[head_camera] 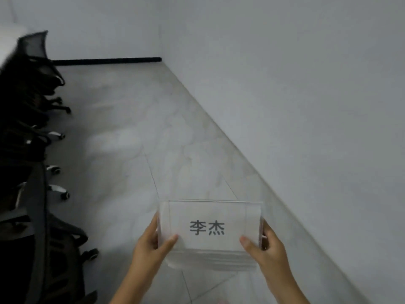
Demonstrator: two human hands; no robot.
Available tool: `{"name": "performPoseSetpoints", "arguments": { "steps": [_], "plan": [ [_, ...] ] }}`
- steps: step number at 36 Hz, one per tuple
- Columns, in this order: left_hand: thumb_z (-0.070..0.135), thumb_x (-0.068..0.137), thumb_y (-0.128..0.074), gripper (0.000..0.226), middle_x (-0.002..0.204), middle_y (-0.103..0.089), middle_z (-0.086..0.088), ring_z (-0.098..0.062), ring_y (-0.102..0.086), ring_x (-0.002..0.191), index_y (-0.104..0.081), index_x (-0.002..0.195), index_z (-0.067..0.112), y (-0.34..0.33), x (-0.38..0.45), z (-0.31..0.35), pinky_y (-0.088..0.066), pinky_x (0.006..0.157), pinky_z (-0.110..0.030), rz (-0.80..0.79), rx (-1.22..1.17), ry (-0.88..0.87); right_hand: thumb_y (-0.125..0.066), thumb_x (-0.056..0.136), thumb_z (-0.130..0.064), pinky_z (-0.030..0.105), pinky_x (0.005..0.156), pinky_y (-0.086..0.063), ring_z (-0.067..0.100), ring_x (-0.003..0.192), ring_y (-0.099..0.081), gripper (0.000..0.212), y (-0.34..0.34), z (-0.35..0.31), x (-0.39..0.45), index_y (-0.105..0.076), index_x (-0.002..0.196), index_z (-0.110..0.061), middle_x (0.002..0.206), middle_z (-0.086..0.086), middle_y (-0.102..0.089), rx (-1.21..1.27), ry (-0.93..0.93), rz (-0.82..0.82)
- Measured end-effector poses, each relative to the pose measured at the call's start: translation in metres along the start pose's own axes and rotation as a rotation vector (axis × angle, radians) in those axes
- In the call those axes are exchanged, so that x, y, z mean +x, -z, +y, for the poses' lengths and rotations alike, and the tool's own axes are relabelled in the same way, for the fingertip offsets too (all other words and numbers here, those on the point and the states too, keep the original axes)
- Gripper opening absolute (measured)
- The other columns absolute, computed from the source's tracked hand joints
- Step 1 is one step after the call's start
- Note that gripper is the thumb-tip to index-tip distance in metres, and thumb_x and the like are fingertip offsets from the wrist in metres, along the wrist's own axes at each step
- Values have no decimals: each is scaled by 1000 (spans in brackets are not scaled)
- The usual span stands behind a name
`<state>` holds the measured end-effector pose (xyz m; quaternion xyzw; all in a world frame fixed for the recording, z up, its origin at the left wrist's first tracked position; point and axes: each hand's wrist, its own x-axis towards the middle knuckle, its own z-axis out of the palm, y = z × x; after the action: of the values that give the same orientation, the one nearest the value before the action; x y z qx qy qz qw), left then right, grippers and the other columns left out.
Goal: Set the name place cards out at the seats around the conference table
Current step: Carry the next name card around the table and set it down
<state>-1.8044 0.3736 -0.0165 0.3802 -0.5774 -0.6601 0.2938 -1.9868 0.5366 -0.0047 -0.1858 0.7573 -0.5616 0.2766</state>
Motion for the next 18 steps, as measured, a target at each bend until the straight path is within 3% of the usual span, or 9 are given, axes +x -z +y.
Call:
{"name": "performPoseSetpoints", "arguments": {
  "steps": [4,6,8,12,15,18],
  "plan": [
    [15,65,-75,77,108,-70,-4,-12,-66,93,-41,133,21,-14,39,16,-51,77,-16,195,39,2,-74,70,-8,10,64,-51,13,92,-61,63,-10,-25,87,-49,126,-22,110,10,-61,-63,59,-175],
    [-3,74,-68,69,114,-64,-11,-2,-66,85,-40,134,17,-19,56,21,-49,75,-12,284,13,27,-76,68,-12,11,65,-52,14,93,-61,63,-20,-31,125,-48,123,-27,111,11,-61,-79,68,-277],
    [-3,74,-67,68,113,-64,-10,5,-64,84,-41,134,17,-23,72,27,-49,74,-10,364,18,44,-77,61,-25,13,67,-53,16,94,-62,68,-33,-40,158,-49,123,-27,113,11,-61,-95,69,-370],
    [7,69,-74,69,108,-67,-15,-22,-65,96,-45,129,25,-19,106,32,-51,74,-15,545,-4,51,-73,53,-33,15,64,-52,8,89,-65,67,-69,-60,217,-52,117,-33,111,6,-63,-95,71,-516],
    [14,69,-75,62,107,-69,-4,-20,-65,99,-49,120,38,-8,144,39,-52,80,-22,620,-10,41,-74,50,-43,20,69,-54,13,94,-64,78,-102,-73,260,-51,124,-30,113,5,-62,-119,85,-590],
    [19,64,-70,57,111,-68,-1,-13,-65,98,-51,108,49,10,191,49,-53,81,-24,631,2,20,-75,59,-36,20,68,-55,15,95,-63,72,-140,-91,305,-49,125,-29,114,6,-61,-114,119,-620]
  ]
}}
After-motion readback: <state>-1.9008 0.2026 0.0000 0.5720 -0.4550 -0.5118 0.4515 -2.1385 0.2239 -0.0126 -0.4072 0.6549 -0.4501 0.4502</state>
